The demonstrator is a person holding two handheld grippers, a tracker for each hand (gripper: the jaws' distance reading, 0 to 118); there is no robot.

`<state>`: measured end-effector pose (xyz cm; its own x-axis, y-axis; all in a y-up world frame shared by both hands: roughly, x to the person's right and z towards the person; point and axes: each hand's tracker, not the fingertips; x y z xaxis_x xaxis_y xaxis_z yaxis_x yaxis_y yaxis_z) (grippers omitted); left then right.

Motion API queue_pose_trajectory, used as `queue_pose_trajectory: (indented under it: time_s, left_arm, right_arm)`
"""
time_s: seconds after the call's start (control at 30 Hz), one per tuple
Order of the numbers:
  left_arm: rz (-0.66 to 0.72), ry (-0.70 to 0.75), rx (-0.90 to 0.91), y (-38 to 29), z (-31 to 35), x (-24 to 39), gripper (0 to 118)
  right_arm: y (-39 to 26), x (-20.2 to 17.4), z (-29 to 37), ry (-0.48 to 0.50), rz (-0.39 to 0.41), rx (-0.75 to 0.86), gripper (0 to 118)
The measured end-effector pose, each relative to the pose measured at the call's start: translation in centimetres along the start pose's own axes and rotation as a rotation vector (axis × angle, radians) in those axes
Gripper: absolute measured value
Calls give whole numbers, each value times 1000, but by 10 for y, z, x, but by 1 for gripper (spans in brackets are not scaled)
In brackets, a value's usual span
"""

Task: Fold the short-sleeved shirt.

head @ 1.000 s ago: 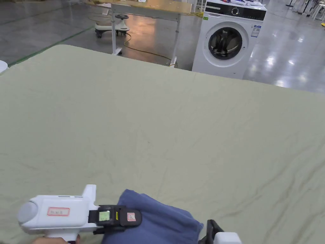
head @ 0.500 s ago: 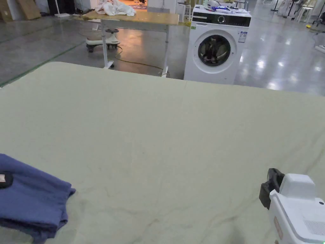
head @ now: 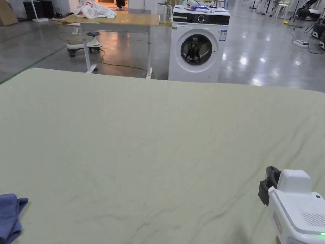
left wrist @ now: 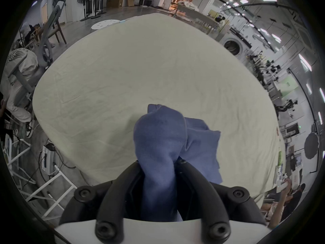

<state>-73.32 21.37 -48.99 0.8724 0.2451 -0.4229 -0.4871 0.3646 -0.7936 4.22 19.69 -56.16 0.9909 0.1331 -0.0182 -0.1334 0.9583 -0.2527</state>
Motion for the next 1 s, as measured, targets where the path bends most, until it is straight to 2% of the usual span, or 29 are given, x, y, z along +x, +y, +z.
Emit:
queue_pose_trajectory:
  time_s: [0.1, 0.2, 0.4, 0.47, 0.53, 0.67, 0.73, 0.8, 0.87, 1.0]
  left_arm:
    - [-55, 122, 6, 5, -8, -4, 57]
    - [-133, 260, 38, -8, 0, 22, 62]
    - [-202, 372, 154, -24, 6, 47, 62]
    - [-232, 362, 218, -26, 9, 54, 62]
    - [-257, 316, 309, -38, 11, 71, 58]
    - [-286, 225, 464, -63, 7, 111, 25]
    - [-319, 180, 530, -71, -1, 124, 17]
    - [-357, 125, 592, -87, -5, 152, 4]
    - [-391, 102, 667, -96, -14, 169, 0]
    - [-390, 67, 786, -117, -25, 208, 0]
  right_arm:
    - [-2, 1, -1, 1, 1, -8, 1]
    - [-3, 1, -1, 3, 1, -13, 1]
    - [-4, 1, 0, 10, -3, -15, 1]
    - [-4, 1, 1, 11, -7, -12, 1]
    - [-4, 1, 2, 13, -8, -8, 1]
    - [-5, -1, 3, 19, -22, -8, 1]
    - [-6, -3, 4, 22, -23, -5, 1]
    - [-7, -5, 4, 28, -28, -3, 1]
    - [-8, -8, 4, 29, -30, 1, 1]
    - [-10, -11, 5, 34, -52, 7, 1]
